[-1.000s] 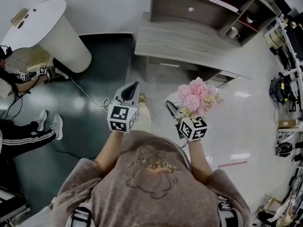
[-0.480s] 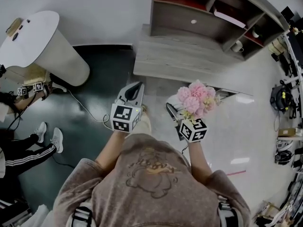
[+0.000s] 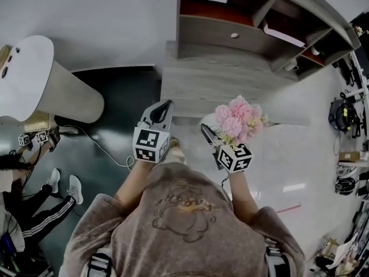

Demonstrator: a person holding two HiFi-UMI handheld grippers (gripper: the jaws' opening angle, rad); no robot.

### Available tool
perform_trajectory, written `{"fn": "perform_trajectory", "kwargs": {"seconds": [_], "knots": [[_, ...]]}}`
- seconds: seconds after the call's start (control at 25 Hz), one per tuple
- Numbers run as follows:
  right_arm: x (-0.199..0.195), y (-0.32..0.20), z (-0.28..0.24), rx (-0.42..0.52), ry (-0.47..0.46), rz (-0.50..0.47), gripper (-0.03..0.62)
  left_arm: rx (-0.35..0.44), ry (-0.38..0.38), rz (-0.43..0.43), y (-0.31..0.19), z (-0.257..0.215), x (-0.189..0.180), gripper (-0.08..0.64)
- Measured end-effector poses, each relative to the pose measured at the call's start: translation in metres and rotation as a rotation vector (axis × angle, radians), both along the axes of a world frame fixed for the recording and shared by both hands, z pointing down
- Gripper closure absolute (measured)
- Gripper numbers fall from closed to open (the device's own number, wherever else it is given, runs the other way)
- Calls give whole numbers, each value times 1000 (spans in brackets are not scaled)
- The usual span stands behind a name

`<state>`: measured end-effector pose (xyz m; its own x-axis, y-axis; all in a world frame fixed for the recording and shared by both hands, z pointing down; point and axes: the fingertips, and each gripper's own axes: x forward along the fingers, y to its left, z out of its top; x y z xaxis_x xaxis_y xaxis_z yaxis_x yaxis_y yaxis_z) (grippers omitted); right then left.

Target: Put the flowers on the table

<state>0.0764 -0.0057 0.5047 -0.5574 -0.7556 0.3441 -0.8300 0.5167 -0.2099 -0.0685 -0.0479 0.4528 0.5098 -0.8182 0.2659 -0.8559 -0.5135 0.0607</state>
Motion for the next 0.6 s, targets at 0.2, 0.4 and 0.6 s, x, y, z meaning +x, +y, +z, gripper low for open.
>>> {"fn": "perform_trajectory", "kwargs": {"seconds": [0.2, 0.4, 0.6], "knots": [[-11, -46, -5, -6, 5, 23, 235, -1, 4, 29, -51, -5, -7, 545], [-17, -80, -11, 4, 13, 46, 235, 11, -1, 64, -90, -10, -9, 545], [-24, -99, -13, 3, 19, 50, 235, 15, 7, 79, -109, -16, -10, 545]]}}
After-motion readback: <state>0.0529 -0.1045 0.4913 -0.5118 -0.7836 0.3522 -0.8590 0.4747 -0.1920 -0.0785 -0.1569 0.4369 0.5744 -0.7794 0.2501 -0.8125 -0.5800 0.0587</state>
